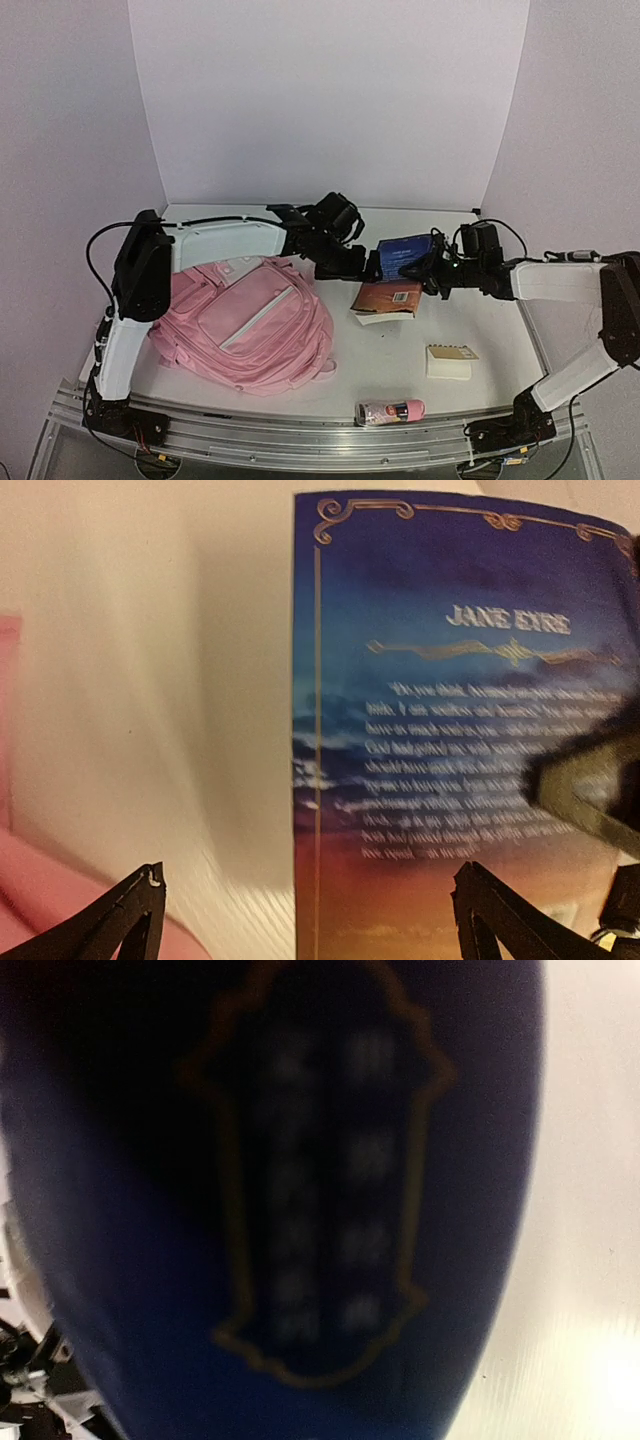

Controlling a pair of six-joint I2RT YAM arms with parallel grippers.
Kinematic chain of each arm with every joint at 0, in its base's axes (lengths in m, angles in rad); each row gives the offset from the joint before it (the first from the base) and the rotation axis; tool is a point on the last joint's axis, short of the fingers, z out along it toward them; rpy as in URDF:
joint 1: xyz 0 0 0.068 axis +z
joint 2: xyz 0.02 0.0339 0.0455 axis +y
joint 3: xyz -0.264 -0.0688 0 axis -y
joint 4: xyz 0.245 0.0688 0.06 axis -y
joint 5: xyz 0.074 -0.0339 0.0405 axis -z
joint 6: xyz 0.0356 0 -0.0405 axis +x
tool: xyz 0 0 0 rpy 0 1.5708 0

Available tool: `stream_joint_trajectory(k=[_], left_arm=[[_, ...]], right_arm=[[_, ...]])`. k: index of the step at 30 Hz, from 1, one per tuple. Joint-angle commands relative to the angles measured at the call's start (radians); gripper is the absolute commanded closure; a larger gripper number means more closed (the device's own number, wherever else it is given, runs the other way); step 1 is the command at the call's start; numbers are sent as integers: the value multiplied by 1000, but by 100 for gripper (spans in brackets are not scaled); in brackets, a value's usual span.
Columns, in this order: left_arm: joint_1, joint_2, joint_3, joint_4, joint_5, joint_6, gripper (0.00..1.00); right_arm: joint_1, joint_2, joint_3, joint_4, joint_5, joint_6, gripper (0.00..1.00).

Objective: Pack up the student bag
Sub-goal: Pick up the book from the center of the board, then place the book in the student bag.

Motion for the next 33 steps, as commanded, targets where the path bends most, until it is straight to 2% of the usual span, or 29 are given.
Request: stream_joint_trajectory(k=[1,7,9,22,33], left_arm=[[-75,-243,-8,-282,-221,136,0],[-147,-310,-120,-493,-190,133,1],[-171,-305,-149,-540,-202,111,4],[-195,-264,-310,-537,-128,52,36],[-196,-206,-312,-533,-125,48,41]], right_arm=[[5,-178,-9,0,-37,-62,100],[6,-287,-49,-108,-82,-88,100],[6,-312,-56,-141,-91,-105,100],[5,-357,-57,-250,-115,-160,100],[5,-377,-61,-272,-106,-179,100]])
